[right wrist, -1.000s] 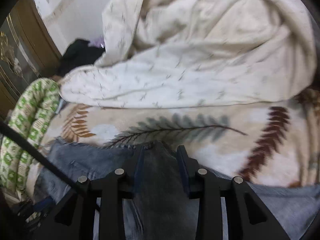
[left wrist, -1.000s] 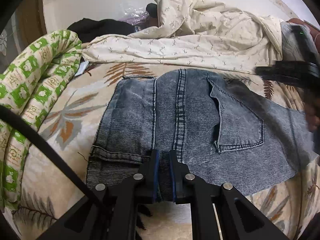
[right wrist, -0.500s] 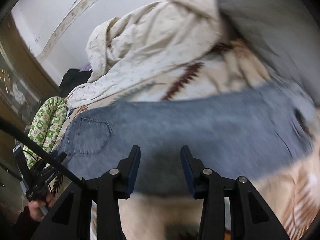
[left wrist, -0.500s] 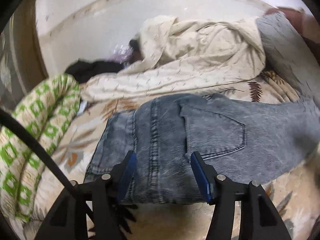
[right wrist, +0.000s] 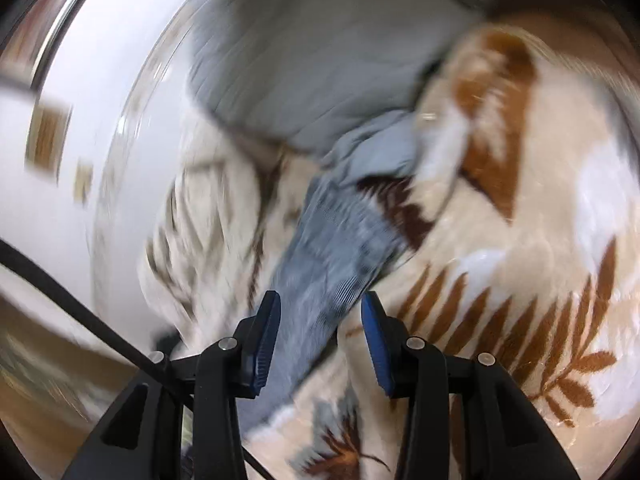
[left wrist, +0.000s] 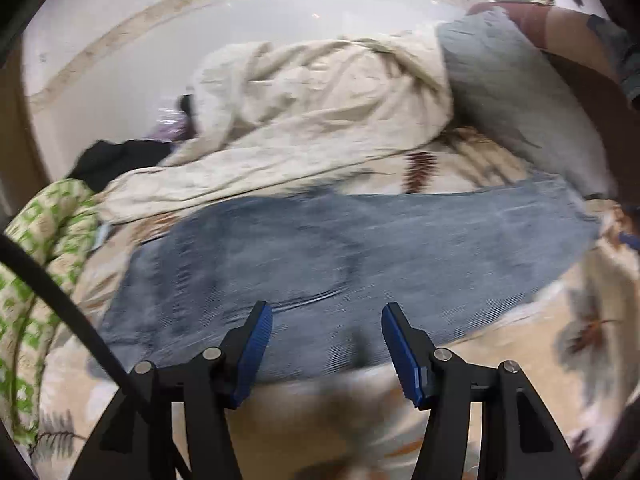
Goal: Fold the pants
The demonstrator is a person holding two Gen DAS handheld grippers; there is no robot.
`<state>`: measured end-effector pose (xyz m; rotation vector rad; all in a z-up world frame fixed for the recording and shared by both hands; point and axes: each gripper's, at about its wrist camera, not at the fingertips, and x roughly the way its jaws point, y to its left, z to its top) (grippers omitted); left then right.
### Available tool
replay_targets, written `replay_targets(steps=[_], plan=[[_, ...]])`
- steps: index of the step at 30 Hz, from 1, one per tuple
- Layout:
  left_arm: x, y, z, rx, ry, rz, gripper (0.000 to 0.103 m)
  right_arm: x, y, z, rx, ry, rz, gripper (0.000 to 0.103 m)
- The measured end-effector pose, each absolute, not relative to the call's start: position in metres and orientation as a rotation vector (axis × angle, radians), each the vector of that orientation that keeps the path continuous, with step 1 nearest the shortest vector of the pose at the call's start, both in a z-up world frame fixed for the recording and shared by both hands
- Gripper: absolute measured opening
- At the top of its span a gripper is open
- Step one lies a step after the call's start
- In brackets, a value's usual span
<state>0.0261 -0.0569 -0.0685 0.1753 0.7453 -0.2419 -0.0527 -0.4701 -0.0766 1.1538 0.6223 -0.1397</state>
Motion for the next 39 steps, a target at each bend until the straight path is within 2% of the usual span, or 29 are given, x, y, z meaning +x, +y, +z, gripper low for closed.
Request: replay_targets(steps=[6, 11, 19, 21, 23, 28, 30, 33, 39], plan=[[0.065, -0.145, -0.021, 0.258, 0.758, -0.416, 0.061, -0.051, -0.478, -0.100, 1.339, 0.583, -0.140, 0.043], [0.113, -0.226, -0.014, 0.387, 0.810, -0.530, 0.061, -0.042, -0.486, -0.106, 1.375, 0.581, -0.150, 0.043], [0.157, -0.366, -0.048, 0.577, 0.894, -0.667, 0.060, -0.036, -0.497, -0.125, 1.440, 0.625, -0.162, 0.043], [0.167, -0.389, -0.058, 0.589, 0.917, -0.699, 0.055, -0.036, -0.502, -0.126, 1.438, 0.623, -0.161, 0.043], [0.173, -0.410, -0.069, 0.607, 0.945, -0.742, 0.054, -0.037, -0.509, -0.129, 1.454, 0.623, -0.149, 0.043], [0.181, -0.449, -0.092, 0.669, 0.970, -0.803, 0.053, -0.039, -0.517, -0.137, 1.485, 0.643, -0.139, 0.043], [0.186, -0.461, -0.099, 0.669, 0.990, -0.832, 0.044, -0.037, -0.517, -0.139, 1.488, 0.651, -0.126, 0.043], [0.188, -0.473, -0.109, 0.692, 1.006, -0.864, 0.041, -0.035, -0.515, -0.140, 1.492, 0.659, -0.114, 0.043], [0.188, -0.489, -0.127, 0.758, 1.028, -0.922, 0.041, -0.030, -0.510, -0.141, 1.493, 0.672, -0.109, 0.043]])
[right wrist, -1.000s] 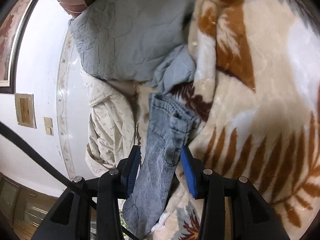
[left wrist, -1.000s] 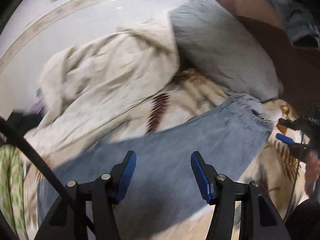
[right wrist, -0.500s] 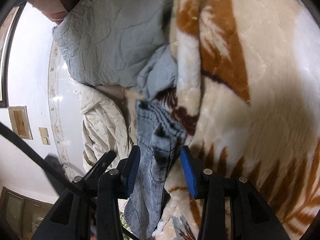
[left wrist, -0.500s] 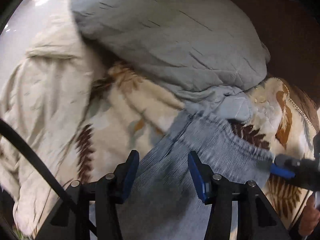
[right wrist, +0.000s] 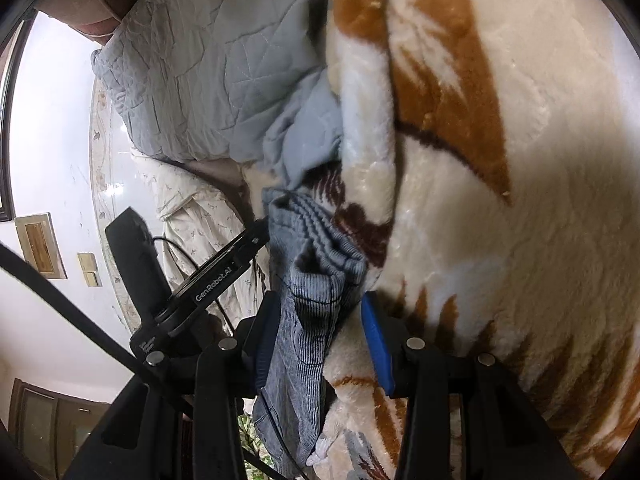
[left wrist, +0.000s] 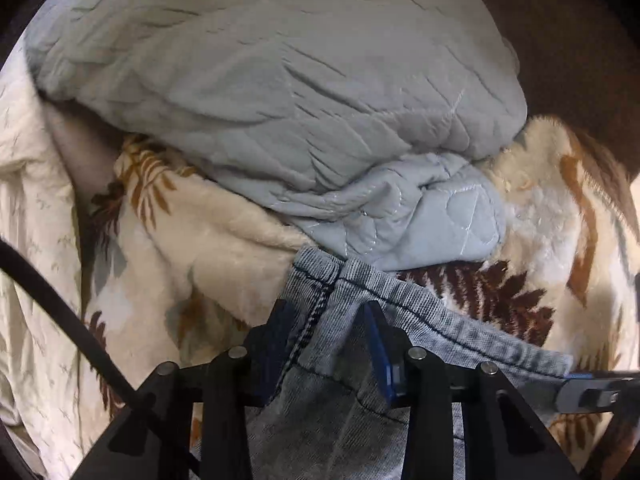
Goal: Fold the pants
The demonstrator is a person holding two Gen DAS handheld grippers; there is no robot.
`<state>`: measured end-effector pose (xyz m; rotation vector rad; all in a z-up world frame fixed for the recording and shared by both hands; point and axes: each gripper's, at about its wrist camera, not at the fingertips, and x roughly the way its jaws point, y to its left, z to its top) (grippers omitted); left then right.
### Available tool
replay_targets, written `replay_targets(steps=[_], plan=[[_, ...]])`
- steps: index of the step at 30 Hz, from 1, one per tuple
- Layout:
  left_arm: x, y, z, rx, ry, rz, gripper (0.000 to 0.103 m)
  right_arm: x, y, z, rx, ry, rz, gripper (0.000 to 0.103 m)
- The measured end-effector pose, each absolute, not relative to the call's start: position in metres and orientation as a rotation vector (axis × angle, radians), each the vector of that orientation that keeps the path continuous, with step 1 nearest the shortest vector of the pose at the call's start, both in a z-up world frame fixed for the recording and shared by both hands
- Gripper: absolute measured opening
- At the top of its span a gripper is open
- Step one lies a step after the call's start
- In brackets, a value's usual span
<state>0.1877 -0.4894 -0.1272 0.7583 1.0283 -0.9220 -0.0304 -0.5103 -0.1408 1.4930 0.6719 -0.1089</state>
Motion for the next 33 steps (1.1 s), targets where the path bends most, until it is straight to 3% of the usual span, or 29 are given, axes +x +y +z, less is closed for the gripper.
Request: replay_targets(steps=[8, 13, 25, 28, 33], plan=[[0.189, -0.483, -0.123, 0.733, 1.017, -0.962, 0.030, -0.030, -0.508, -0.142, 1.503, 0.651, -0.136, 0.043], [0.178, -0.473, -0.106, 0.712, 0.966, -0.999, 0.031, -0.029, -0.508, -0.142, 1.489, 0.656, -0.137, 0.043], [0.192, -0.486, -0.136, 0.732, 1.064, -1.015, 0.027, -0.027, -0.510, -0.143, 1.495, 0.655, -0.134, 0.043], [0.192, -0.489, -0.137, 0.738, 1.067, -1.045, 0.016, -0.028, -0.511, -0.142, 1.497, 0.650, -0.135, 0.043], [0.184, -0.494, -0.137, 0.771, 1.044, -1.041, 0.009, -0.028, -0.511, -0.141, 1.486, 0.636, -0.143, 0.043]])
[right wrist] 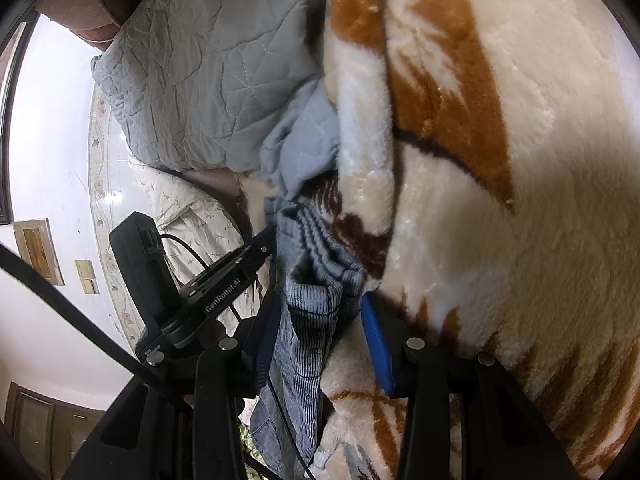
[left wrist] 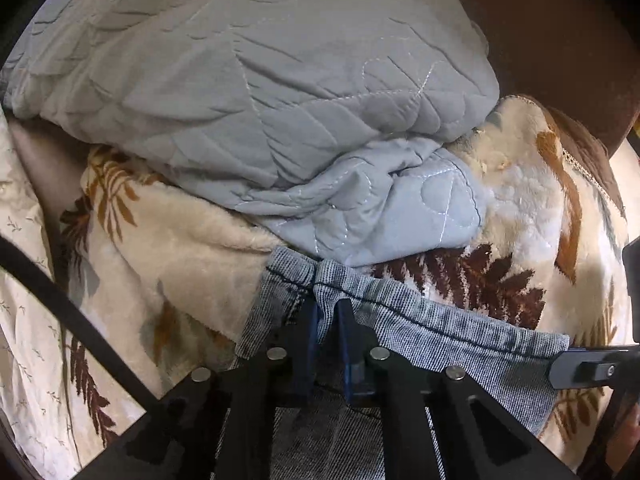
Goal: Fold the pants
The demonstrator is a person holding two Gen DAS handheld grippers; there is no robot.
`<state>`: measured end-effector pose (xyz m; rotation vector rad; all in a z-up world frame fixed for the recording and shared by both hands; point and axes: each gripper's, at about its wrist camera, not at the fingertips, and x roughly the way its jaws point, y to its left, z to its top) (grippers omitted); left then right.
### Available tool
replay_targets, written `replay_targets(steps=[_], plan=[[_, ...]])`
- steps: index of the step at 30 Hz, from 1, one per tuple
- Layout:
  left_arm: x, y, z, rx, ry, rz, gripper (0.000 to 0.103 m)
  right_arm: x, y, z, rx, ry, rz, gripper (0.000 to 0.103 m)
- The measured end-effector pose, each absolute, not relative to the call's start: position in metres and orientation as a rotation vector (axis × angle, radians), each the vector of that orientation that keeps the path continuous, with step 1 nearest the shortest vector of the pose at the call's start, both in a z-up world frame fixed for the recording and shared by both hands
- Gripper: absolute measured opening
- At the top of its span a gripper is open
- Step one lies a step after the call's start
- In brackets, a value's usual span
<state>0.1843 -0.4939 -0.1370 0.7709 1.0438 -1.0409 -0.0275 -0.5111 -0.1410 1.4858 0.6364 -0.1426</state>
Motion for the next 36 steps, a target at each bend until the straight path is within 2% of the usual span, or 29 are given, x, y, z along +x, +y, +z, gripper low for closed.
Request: replay_targets(steps=[4, 12, 16, 18, 20, 24, 29, 36], plan=[[0.188, -0.494, -0.135, 0.734, 1.061, -1.014, 0.007, -0.025, -0.510, -0.140, 1.465, 0.642, -0.149, 0.041], [0.199, -0.483, -0.104, 0.696, 1.027, -0.977, 0.005, -0.025, -0.513, -0.142, 1.461, 0.640, -0.163, 0.022], [0.207, -0.476, -0.084, 0.672, 0.997, -0.966, 0.005, -0.023, -0.512, -0.136, 1.439, 0.618, -0.142, 0.021], [0.216, -0.471, -0.073, 0.657, 0.989, -0.947, 0.005, -0.018, -0.511, -0.136, 1.436, 0.626, -0.121, 0.027], [0.222, -0.470, -0.074, 0.661, 0.990, -0.926, 0.005, -0.014, -0.508, -0.146, 1.489, 0.676, -0.116, 0.044], [0.217, -0.476, -0.080, 0.695, 0.990, -0.932, 0.010, -0.022, -0.512, -0.146, 1.517, 0.640, -0.125, 0.045], [0.237, -0.468, -0.053, 0.598, 0.961, -0.912, 0.013, -0.027, -0.517, -0.150, 1.569, 0.616, -0.113, 0.045], [0.249, -0.458, -0.061, 0.566, 1.066, -0.974, 0.016, -0.024, -0.516, -0.151, 1.565, 0.614, -0.110, 0.045]])
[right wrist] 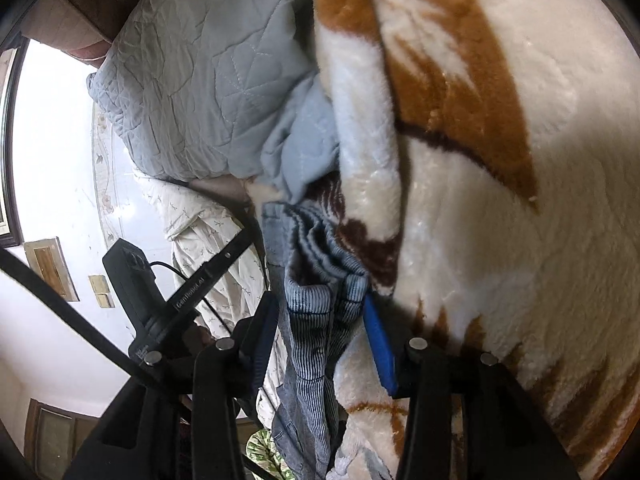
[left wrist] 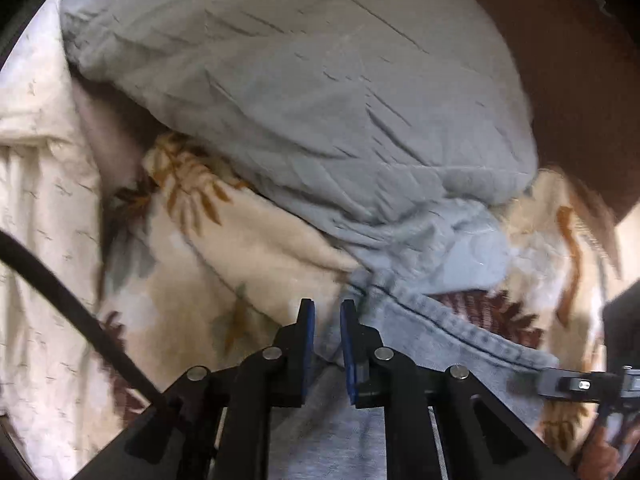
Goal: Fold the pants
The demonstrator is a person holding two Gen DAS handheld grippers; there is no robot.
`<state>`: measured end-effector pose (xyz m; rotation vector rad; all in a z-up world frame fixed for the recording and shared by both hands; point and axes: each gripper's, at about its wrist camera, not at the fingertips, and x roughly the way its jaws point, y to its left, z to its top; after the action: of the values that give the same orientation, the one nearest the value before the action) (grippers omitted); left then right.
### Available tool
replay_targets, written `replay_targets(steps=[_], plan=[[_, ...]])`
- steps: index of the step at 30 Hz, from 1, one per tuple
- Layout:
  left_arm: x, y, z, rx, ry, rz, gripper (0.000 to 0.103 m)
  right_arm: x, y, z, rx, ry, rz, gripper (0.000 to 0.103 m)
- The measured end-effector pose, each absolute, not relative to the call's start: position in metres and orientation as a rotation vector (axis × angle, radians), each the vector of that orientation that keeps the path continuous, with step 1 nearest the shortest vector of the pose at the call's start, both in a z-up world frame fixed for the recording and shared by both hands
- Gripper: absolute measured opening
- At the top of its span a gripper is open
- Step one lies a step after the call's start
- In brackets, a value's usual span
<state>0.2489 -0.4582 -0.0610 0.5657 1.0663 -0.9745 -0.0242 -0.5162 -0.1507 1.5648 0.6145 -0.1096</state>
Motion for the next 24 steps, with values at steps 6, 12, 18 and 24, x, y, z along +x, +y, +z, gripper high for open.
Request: replay_targets(steps=[6, 12, 18, 24], plan=[[0.245, -0.464, -0.061, 0.584, 1.047, -0.989, 0.068, -0.015, -0.513, -0.150, 1.542, 0.630, -0.130, 0.045], [0.243, -0.474, -0.080, 0.615, 1.077, -1.028, 0.060, -0.002, -0.510, -0.148, 1.505, 0.647, -0.128, 0.045], [0.249, -0.474, -0.101, 0.568, 1.152, -1.045, 0.031, 0.001, -0.510, -0.150, 1.484, 0.659, -0.124, 0.028], [0.250, -0.465, -0.094, 0.533, 1.135, -1.044, 0.018, 0.002, -0.507, -0.140, 1.447, 0.649, -0.118, 0.024]])
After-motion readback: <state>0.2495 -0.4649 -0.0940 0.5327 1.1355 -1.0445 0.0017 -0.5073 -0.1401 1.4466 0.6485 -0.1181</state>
